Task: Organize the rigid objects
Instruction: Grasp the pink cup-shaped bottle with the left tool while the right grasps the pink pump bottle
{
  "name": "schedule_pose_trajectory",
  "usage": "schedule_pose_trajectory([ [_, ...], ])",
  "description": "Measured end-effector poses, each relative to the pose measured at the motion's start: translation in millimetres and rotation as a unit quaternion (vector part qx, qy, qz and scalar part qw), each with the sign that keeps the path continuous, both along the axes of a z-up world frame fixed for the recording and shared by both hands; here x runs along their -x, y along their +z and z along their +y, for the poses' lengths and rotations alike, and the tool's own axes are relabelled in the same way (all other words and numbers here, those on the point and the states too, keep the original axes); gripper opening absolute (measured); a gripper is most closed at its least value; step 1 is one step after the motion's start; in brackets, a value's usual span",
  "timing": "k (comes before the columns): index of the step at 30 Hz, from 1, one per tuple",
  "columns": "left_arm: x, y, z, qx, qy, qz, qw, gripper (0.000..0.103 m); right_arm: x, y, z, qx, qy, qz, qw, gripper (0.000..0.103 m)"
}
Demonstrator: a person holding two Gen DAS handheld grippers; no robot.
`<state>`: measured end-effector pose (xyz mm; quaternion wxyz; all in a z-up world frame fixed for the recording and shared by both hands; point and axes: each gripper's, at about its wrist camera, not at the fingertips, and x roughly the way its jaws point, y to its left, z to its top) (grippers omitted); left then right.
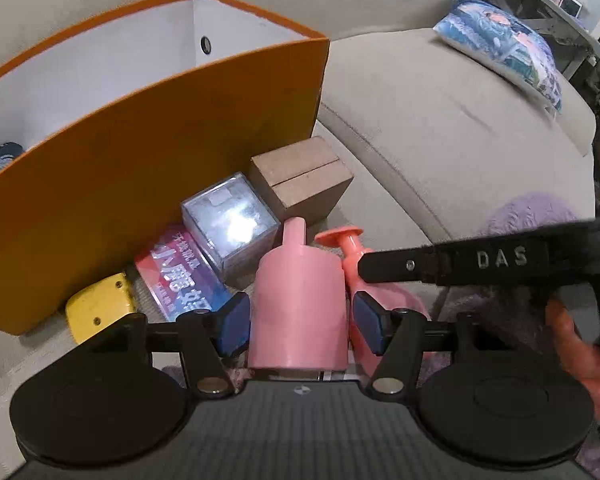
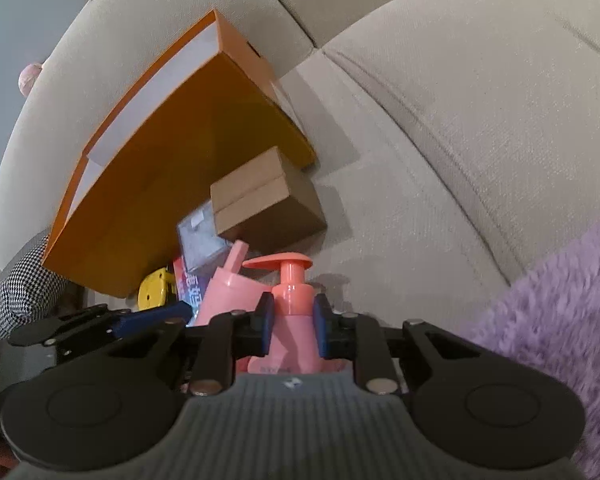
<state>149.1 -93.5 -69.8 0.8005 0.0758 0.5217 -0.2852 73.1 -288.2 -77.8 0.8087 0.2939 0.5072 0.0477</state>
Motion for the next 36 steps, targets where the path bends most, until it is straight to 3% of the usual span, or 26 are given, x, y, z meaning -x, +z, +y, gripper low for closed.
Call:
schedule_pose_trajectory([
  [6,-5,-8,-9,-0.016,-0.001,0.009,0.9998,0.064,0,-1,-1,-0.012,0.005,0.015,1.0,0.03],
  [13,-1,-8,-8,-0.022,-0.008,0.008,0.9997,0.066,-5,-5,1,-0.003,0.016,0.037,0.999,0.032],
  [19,-1,-10,-11,-0.036,-0.021,0.011,0.9991,0.069,8,14,2,0.007,0.024,0.03,0.999,0.04],
  [23,5,-10,-15,-0.047,-0.03,0.002,0.9984,0.065,11,21,6,0.018,0.039,0.033,0.999,0.043],
  [36,35,7,25,0.017,0.047,-0.003,0.9987,0.064,12,26,17,0.042,0.096,0.042,0.994,0.053],
])
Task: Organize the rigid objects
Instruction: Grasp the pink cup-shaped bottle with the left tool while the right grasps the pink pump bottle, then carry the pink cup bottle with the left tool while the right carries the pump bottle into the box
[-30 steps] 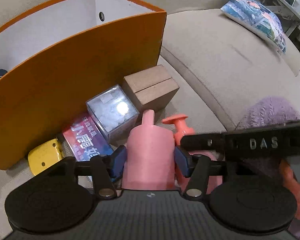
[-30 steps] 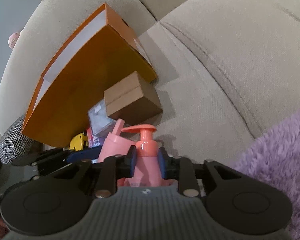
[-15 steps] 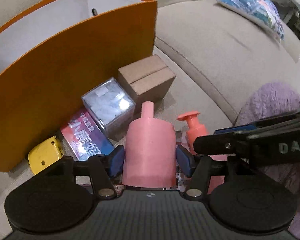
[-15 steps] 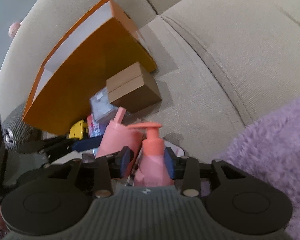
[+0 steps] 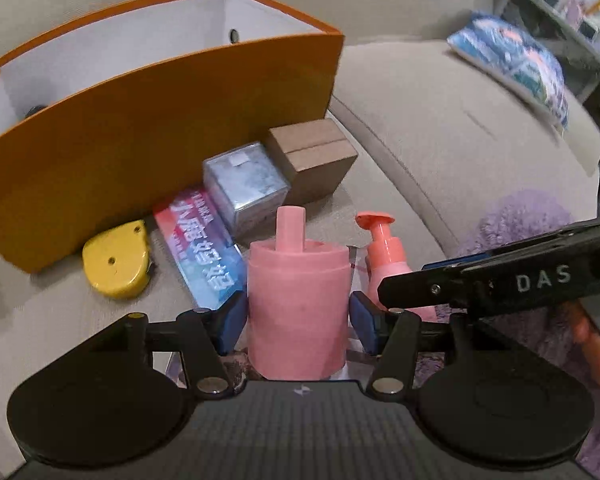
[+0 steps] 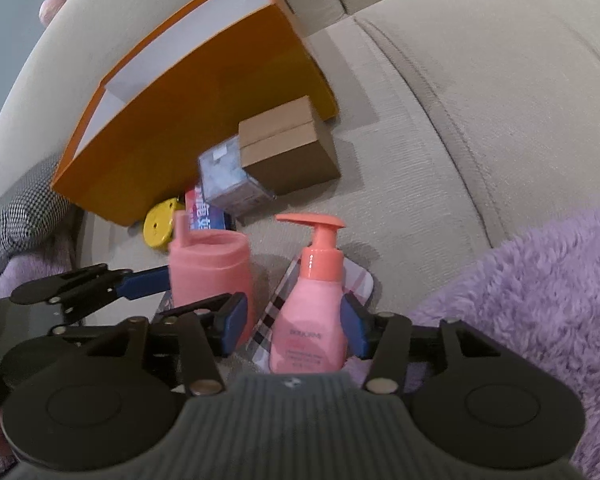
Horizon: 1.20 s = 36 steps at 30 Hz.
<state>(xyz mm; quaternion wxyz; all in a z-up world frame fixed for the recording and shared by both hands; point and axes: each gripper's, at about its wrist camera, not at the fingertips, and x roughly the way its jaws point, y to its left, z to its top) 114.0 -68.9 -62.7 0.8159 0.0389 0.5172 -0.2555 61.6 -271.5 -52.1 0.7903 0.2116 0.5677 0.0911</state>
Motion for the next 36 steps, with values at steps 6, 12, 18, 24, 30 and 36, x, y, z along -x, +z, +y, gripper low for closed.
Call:
schedule_pose_trajectory([
  [6,5,7,24,0.036,0.053,-0.012,0.9979,0.064,-5,-3,7,0.028,0.022,0.008,0.999,0.054],
  [12,7,14,37,0.057,0.083,-0.017,0.9948,0.064,-8,-17,27,0.077,0.062,0.018,0.995,0.054],
  [18,12,20,51,0.075,0.1,-0.023,0.9919,0.064,-5,-18,34,0.106,0.068,0.004,0.992,0.048],
  [24,19,36,59,0.098,0.109,-0.04,0.9884,0.064,2,-2,35,0.111,0.057,-0.021,0.992,0.048],
  [30,22,61,67,0.115,0.116,-0.066,0.9844,0.064,5,38,44,0.107,0.072,-0.084,0.988,0.047],
  [36,10,98,72,0.123,0.115,-0.103,0.9803,0.063,-9,85,55,0.104,0.1,-0.147,0.979,0.047],
])
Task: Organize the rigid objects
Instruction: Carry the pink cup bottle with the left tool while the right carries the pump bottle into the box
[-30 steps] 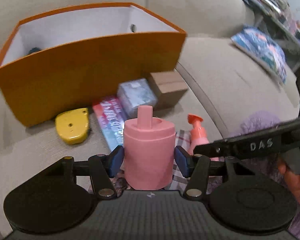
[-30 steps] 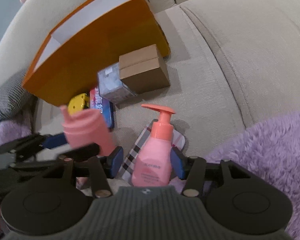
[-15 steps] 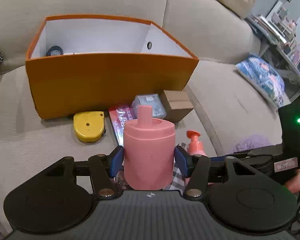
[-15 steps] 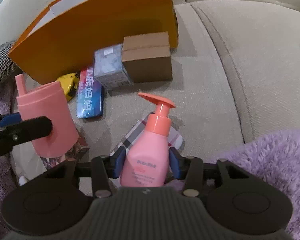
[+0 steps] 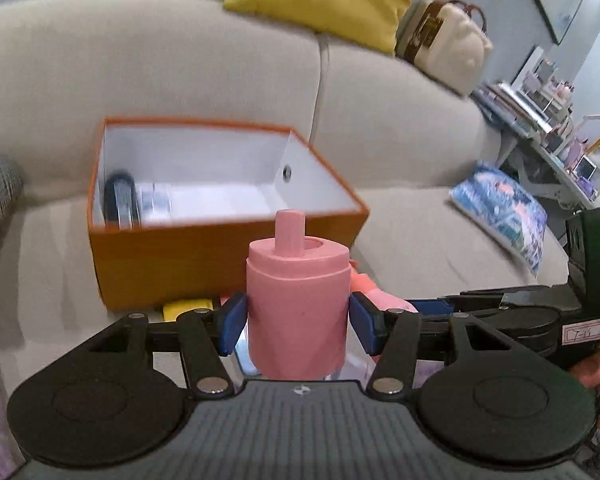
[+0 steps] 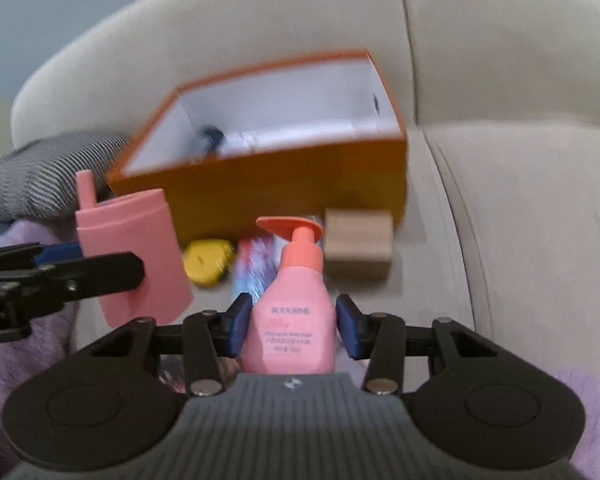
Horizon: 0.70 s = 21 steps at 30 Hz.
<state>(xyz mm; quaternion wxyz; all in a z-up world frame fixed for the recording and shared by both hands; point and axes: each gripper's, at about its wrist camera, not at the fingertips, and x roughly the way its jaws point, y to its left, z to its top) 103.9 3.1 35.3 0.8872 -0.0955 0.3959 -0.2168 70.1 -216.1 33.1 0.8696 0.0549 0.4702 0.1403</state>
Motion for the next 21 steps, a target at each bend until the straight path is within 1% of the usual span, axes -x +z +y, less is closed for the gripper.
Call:
schedule_pose_trajectory([
  [3,-12,21,3,-0.002,-0.004,-0.019,0.9998,0.064,-14,21,6,-0.001,0.019,-0.023,1.0,0.047],
  [6,-30,34,4,-0.005,-0.012,-0.027,0.9996,0.064,-32,39,12,-0.001,0.035,-0.042,0.998,0.047],
  [11,-65,40,8,-0.004,-0.013,-0.021,0.9997,0.063,-67,60,22,0.006,0.059,-0.069,0.996,0.046],
  [14,-90,37,12,0.004,-0.014,-0.005,0.9999,0.063,-92,62,28,0.006,0.072,-0.068,0.995,0.046],
  [17,-115,28,17,0.007,-0.011,0.017,0.9998,0.063,-116,59,31,0.011,0.081,-0.06,0.995,0.046],
  [21,-144,8,19,0.007,-0.009,0.051,0.9986,0.063,-144,46,37,0.011,0.089,-0.033,0.995,0.045],
])
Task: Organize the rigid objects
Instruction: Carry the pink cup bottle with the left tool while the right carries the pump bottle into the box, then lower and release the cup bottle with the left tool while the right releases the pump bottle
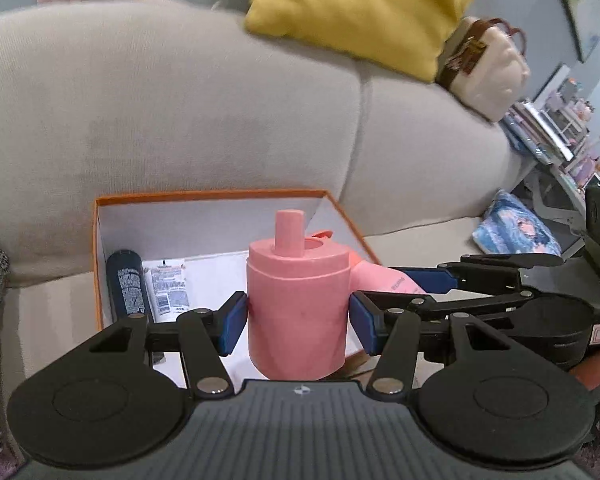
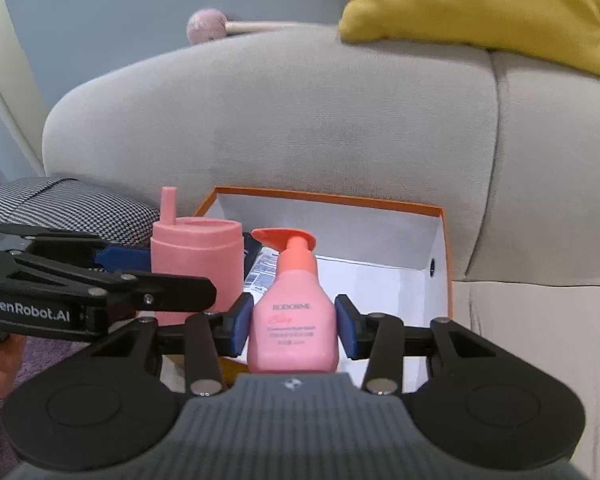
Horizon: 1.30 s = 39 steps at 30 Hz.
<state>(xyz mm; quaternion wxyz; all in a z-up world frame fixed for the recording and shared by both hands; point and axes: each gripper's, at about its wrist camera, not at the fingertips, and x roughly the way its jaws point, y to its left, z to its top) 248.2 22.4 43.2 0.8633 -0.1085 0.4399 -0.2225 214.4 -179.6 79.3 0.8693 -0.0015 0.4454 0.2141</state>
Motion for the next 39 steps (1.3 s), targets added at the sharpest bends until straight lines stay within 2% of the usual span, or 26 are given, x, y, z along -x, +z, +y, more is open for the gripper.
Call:
schedule_pose_trajectory([
  [14,-89,-64,-5,-0.033,-0.01,0.113,0.993,0.063,-80,-77,12,0.045,0.024,0.095,0.994,0.045],
  [18,-115,-83,-5,-0.031,0.002,0.156,0.9873,0.063,-97,-93,21,0.049,0.027,0.115,0.992,0.045],
  [26,-145,-113,-6,-0.062,0.016,0.217,0.9741,0.064,-122,-125,28,0.056,-0.024,0.141,0.988,0.045],
  [28,-148,-119,-4,-0.059,0.018,0.234,0.9702,0.064,-124,-132,30,0.056,-0.031,0.149,0.987,0.045],
  [30,-151,-124,-5,-0.059,0.022,0.245,0.9675,0.064,-126,-139,33,0.052,-0.037,0.158,0.985,0.045],
  [34,-154,-129,-6,-0.057,0.023,0.245,0.9676,0.064,-128,-147,37,0.049,-0.045,0.17,0.983,0.045],
  [39,-150,-132,-4,-0.059,0.029,0.242,0.9681,0.064,-128,-145,40,0.046,-0.03,0.165,0.985,0.047],
])
